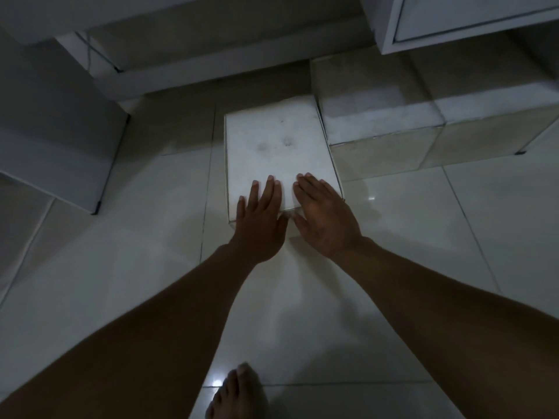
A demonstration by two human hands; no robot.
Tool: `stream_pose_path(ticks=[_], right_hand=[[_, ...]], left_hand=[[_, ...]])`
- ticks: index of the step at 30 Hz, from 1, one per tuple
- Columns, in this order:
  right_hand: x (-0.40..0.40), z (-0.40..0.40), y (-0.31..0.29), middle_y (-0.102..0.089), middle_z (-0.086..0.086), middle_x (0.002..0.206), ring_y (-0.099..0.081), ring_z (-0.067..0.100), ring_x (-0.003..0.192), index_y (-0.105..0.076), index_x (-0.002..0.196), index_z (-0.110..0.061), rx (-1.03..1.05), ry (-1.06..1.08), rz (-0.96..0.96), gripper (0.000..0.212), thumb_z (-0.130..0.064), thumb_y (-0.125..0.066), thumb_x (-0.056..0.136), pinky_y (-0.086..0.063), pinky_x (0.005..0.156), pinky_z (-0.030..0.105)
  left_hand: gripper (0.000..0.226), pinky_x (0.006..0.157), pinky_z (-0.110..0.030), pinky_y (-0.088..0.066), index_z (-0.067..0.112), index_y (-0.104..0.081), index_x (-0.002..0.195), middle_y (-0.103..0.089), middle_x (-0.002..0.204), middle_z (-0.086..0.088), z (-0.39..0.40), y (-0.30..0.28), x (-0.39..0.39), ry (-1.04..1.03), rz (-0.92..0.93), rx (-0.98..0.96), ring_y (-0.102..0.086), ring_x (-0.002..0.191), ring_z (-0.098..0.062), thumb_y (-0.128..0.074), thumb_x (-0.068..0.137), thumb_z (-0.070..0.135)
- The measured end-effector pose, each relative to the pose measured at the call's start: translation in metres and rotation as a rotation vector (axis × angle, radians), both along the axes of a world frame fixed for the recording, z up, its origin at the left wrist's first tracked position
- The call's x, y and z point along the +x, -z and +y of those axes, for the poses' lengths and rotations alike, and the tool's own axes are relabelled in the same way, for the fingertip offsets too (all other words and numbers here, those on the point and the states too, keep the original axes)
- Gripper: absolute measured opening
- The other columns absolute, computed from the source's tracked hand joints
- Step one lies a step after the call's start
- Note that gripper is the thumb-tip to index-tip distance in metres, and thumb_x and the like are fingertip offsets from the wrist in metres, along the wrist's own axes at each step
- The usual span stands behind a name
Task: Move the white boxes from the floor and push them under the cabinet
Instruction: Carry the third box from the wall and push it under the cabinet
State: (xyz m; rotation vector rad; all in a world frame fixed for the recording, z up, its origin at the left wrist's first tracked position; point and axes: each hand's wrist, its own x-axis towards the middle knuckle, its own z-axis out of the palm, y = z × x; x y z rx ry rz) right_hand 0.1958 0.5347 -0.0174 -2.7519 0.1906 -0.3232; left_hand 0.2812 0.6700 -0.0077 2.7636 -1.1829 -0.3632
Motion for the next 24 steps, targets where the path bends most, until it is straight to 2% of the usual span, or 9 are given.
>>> stream_pose_path(ticks=[5, 7, 10, 12, 15, 20, 24], right_hand=[[0.017, -0.012, 0.003, -0.040, 0.022, 0.148, -0.032, 0.031, 0.142, -0.044, 0.139, 0.006, 0.004, 0.009, -0.030, 0.051, -0.016, -0.056, 0.095, -0.020, 0.119, 0.040], [0.024, -0.021, 0.007, -0.039, 0.022, 0.149, -0.031, 0.031, 0.142, -0.043, 0.140, 0.005, -0.024, 0.056, -0.065, 0.058, -0.026, -0.059, 0.094, -0.023, 0.118, 0.043], [0.034, -0.041, 0.011, -0.023, 0.017, 0.158, -0.015, 0.027, 0.148, -0.027, 0.150, 0.000, -0.049, 0.255, -0.031, 0.092, -0.056, -0.062, 0.085, -0.014, 0.119, 0.046], [0.042, -0.055, 0.014, -0.009, 0.014, 0.161, -0.002, 0.026, 0.149, -0.014, 0.153, -0.004, -0.105, 0.376, 0.050, 0.111, -0.076, -0.053, 0.078, -0.005, 0.120, 0.047], [0.056, -0.073, 0.015, 0.001, 0.015, 0.162, 0.006, 0.026, 0.149, -0.005, 0.153, -0.006, -0.226, 0.418, 0.163, 0.125, -0.093, -0.034, 0.069, 0.001, 0.120, 0.049], [0.075, -0.091, 0.017, 0.003, 0.013, 0.162, 0.007, 0.026, 0.149, -0.003, 0.154, -0.007, -0.254, 0.424, 0.208, 0.135, -0.101, -0.023, 0.059, 0.006, 0.118, 0.048], [0.083, -0.095, 0.021, -0.004, 0.009, 0.163, 0.002, 0.024, 0.149, -0.008, 0.154, -0.012, -0.248, 0.441, 0.174, 0.133, -0.102, -0.021, 0.057, 0.006, 0.118, 0.049]], left_hand=[[0.064, 0.117, -0.047, 0.004, 0.017, -0.003, 0.156, 0.005, 0.163, -0.002, -0.004, 0.014, 0.024, 0.015, -0.070, -0.077, 0.011, 0.149, -0.025, -0.022, 0.102, 0.046], [0.068, 0.117, -0.048, 0.002, 0.017, -0.005, 0.156, 0.002, 0.164, -0.002, -0.008, 0.017, 0.035, 0.020, -0.100, -0.091, 0.008, 0.149, -0.025, -0.017, 0.098, 0.050], [0.068, 0.117, -0.049, -0.001, 0.015, -0.010, 0.155, -0.004, 0.164, -0.003, -0.019, 0.020, 0.050, 0.031, -0.136, -0.129, 0.002, 0.150, -0.026, -0.020, 0.097, 0.050], [0.065, 0.117, -0.049, -0.002, 0.015, -0.013, 0.155, -0.007, 0.163, -0.004, -0.026, 0.023, 0.062, 0.033, -0.158, -0.160, 0.000, 0.150, -0.027, -0.027, 0.100, 0.047], [0.063, 0.116, -0.051, -0.003, 0.013, -0.017, 0.155, -0.012, 0.163, -0.006, -0.033, 0.026, 0.074, 0.030, -0.192, -0.190, -0.004, 0.149, -0.029, -0.034, 0.101, 0.043], [0.063, 0.117, -0.050, -0.004, 0.013, -0.017, 0.155, -0.012, 0.162, -0.006, -0.040, 0.026, 0.086, 0.038, -0.213, -0.210, -0.004, 0.150, -0.028, -0.036, 0.102, 0.041], [0.063, 0.117, -0.051, -0.004, 0.013, -0.017, 0.155, -0.012, 0.163, -0.006, -0.045, 0.028, 0.097, 0.046, -0.227, -0.213, -0.004, 0.150, -0.028, -0.035, 0.102, 0.041]])
